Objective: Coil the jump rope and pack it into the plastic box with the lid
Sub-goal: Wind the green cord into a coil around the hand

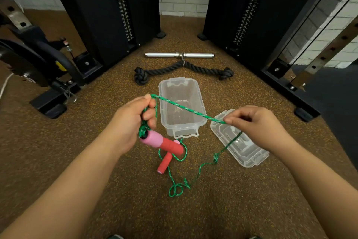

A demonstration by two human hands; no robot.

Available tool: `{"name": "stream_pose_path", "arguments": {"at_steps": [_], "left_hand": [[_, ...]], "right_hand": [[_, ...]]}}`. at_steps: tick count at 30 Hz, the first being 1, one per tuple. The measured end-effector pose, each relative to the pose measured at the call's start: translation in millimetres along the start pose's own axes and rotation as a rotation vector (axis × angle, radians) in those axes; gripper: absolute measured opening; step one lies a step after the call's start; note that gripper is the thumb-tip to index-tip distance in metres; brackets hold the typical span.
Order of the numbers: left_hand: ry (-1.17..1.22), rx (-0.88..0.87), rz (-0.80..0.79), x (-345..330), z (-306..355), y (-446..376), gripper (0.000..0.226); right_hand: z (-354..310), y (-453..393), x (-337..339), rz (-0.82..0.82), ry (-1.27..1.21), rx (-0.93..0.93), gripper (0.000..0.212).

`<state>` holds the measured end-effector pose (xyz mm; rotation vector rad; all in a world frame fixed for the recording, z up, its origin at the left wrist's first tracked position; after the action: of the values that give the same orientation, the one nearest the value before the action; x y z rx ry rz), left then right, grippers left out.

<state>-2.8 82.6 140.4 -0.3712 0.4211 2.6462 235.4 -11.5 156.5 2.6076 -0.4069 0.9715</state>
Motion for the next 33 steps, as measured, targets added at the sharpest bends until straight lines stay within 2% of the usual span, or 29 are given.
{"name": "stream_pose_path", "arguments": {"at_steps": [2, 3, 6, 8, 10, 14, 18, 21, 23, 26, 30, 33], "left_hand": [[-0.042, 0.024, -0.081, -13, -6, 4, 0.030], [-0.069, 0.039, -0.136, -22, -10, 7, 0.030], [-0.147, 0.090, -0.297, -50, -28, 18, 0.026], [-0.156, 0.107, -0.357, -61, -37, 24, 0.024], [-0.133, 0.119, -0.389, -66, -39, 27, 0.023], [-0.083, 0.159, -0.405, -65, -39, 30, 0.026], [0.014, 0.203, -0.414, -67, -39, 33, 0.035], [0.129, 0.171, -0.427, -71, -31, 34, 0.033], [0.204, 0.157, -0.418, -74, -27, 35, 0.031], [0.229, 0.092, -0.373, -71, -22, 30, 0.037], [0.168, 0.018, -0.309, -62, -14, 23, 0.051], [-0.060, -0.038, -0.301, -58, -11, 23, 0.052]], "right_hand": [[-2, 1, -10, 0.011, 0.130, 0.029, 0.013], [-4, 3, -18, -0.024, 0.115, 0.044, 0.021], [-27, 14, -55, -0.240, -0.140, 0.130, 0.038], [-39, 22, -81, -0.405, -0.273, 0.194, 0.037], [-39, 24, -94, -0.480, -0.316, 0.194, 0.028], [-40, 17, -73, -0.420, -0.384, 0.174, 0.018], [-34, 6, -44, -0.214, -0.457, 0.131, 0.021], [-27, 10, -63, -0.201, -0.213, 0.132, 0.022], [-30, 19, -80, -0.212, 0.023, 0.203, 0.019], [-41, 34, -93, -0.157, 0.336, 0.338, 0.027], [-59, 53, -96, -0.050, 0.557, 0.540, 0.028], [-76, 67, -99, -0.048, 0.577, 0.660, 0.026]]}}
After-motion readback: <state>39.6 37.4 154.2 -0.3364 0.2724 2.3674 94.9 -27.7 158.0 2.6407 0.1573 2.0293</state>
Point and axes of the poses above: each hand's wrist, its own y-axis away from the middle knuckle, its own x-axis out of the back of the hand, z = x × y, the point moved 9 cm from there along -y, towards the middle knuckle, and after that the axes turned 7 degrees about -x, right-handed, at the moved point
